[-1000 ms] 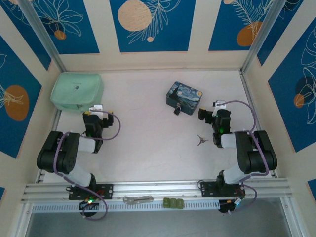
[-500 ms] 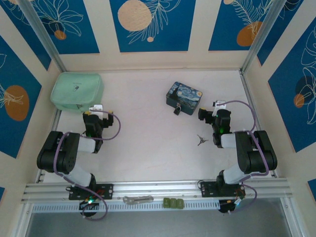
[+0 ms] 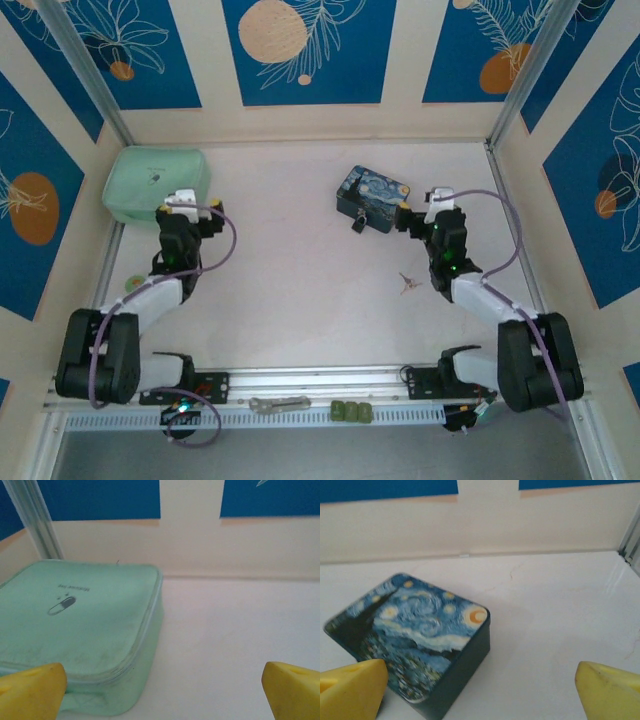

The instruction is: Unlock a padlock with a key

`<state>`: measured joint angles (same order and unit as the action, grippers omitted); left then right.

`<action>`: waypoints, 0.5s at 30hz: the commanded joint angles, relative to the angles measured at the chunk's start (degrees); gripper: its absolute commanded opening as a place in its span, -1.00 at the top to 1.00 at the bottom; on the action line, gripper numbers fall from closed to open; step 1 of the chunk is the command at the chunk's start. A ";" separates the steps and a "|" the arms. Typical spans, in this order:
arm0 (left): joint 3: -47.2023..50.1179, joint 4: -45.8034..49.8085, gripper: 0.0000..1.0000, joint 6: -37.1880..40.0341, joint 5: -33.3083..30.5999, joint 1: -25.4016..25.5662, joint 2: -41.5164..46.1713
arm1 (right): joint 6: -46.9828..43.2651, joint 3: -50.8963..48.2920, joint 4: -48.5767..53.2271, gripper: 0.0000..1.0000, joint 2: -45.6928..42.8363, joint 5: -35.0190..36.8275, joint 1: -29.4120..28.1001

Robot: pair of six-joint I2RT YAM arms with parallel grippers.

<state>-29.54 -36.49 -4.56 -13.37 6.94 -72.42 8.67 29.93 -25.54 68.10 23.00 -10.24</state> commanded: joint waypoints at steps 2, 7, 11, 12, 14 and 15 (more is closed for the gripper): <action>-3.96 12.17 -0.99 -13.63 8.32 2.41 2.34 | 11.06 6.54 28.18 -0.93 -2.45 2.12 -2.67; -0.77 9.08 -1.00 -25.79 10.40 10.14 2.66 | 21.18 11.16 50.90 -0.80 -3.25 -1.48 -6.91; -0.89 6.41 -1.00 -29.23 7.76 18.50 -0.76 | 26.42 14.14 63.89 -0.64 -0.42 -3.83 -8.38; -1.55 5.28 -1.00 -29.51 7.86 20.29 -2.63 | 26.65 14.57 65.85 -0.59 0.94 -4.24 -8.47; -3.36 3.89 -1.00 -30.05 9.38 22.47 -6.52 | 25.59 14.80 67.10 -0.45 3.57 -4.31 -8.50; -4.60 3.36 -1.00 -30.53 10.38 23.12 -8.64 | 24.70 15.27 67.41 -0.32 5.06 -4.24 -8.44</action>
<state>-31.33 -30.68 -31.35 -5.08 28.21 -77.06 31.70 43.51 32.23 70.41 20.51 -18.55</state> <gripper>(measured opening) 0.997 0.692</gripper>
